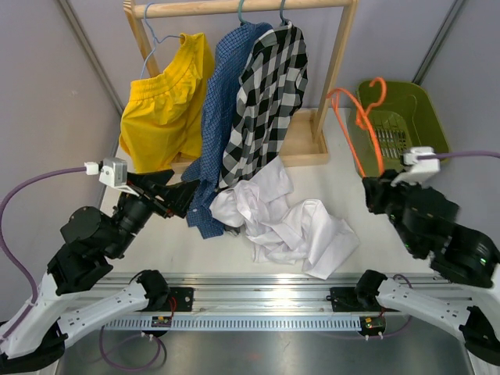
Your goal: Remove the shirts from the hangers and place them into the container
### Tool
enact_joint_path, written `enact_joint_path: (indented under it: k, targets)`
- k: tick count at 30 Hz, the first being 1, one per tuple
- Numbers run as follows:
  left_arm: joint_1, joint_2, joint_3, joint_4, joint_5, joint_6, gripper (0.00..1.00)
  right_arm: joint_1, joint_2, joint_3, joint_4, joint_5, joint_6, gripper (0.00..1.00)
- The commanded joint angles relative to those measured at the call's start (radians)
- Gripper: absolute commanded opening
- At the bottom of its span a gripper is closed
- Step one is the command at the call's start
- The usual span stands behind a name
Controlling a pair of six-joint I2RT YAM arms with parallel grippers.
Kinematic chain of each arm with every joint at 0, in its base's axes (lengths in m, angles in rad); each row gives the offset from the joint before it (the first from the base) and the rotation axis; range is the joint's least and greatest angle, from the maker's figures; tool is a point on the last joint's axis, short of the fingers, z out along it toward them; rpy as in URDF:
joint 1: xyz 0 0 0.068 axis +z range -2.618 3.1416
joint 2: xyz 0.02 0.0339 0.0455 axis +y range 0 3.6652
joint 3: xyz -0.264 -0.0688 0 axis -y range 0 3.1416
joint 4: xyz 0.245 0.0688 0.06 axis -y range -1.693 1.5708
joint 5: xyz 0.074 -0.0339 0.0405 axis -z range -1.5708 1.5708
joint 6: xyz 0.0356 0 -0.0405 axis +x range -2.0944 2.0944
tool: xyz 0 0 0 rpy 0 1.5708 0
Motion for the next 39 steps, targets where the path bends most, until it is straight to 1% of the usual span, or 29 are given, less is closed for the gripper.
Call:
enact_joint_path:
  k: [1, 6, 8, 12, 13, 16, 18, 19, 20, 22, 25, 29, 32, 39]
  targets:
    - [0.002, 0.012, -0.036, 0.018, -0.017, -0.015, 0.99, 0.006, 0.124, -0.025, 0.123, 0.146, -0.027, 0.0]
    - [0.002, -0.002, -0.094, 0.036, -0.007, -0.03, 0.99, 0.0, 0.276, -0.002, 0.263, 0.109, -0.126, 0.0]
    - [0.002, 0.0, -0.103, 0.043, 0.003, -0.035, 0.99, -0.021, 0.317, 0.037, 0.311, 0.057, -0.149, 0.0]
    - [0.002, -0.015, -0.125, 0.055, 0.01, -0.038, 0.99, -0.182, 0.405, 0.111, 0.358, -0.14, -0.174, 0.0]
    - [0.002, -0.019, -0.132, 0.062, 0.013, -0.038, 0.99, -0.266, 0.442, 0.126, 0.366, -0.233, -0.176, 0.0]
    - [0.002, -0.025, -0.141, 0.072, 0.016, -0.038, 0.99, -0.348, 0.524, 0.224, 0.377, -0.335, -0.196, 0.0]
    - [0.002, -0.025, -0.145, 0.072, 0.018, -0.036, 0.99, -0.38, 0.59, 0.273, 0.378, -0.39, -0.209, 0.0]
    - [0.002, -0.023, -0.146, 0.075, 0.021, -0.036, 0.99, -0.408, 0.612, 0.298, 0.377, -0.447, -0.209, 0.0]
    - [0.002, -0.026, -0.145, 0.076, 0.021, -0.035, 0.99, -0.42, 0.63, 0.345, 0.377, -0.467, -0.211, 0.0]
    - [0.002, -0.026, -0.145, 0.081, 0.022, -0.033, 0.99, -0.443, 0.679, 0.387, 0.374, -0.518, -0.222, 0.0]
    - [0.002, -0.031, -0.148, 0.084, 0.023, -0.032, 0.99, -0.462, 0.735, 0.468, 0.36, -0.555, -0.234, 0.0]
    - [0.002, -0.031, -0.154, 0.087, 0.026, -0.026, 0.99, -0.483, 0.793, 0.582, 0.34, -0.564, -0.255, 0.0]
    - [0.002, -0.031, -0.155, 0.09, 0.026, -0.024, 0.99, -0.492, 0.821, 0.632, 0.329, -0.567, -0.257, 0.0]
    - [0.002, -0.031, -0.157, 0.092, 0.027, -0.026, 0.99, -0.525, 0.83, 0.682, 0.317, -0.556, -0.294, 0.0]
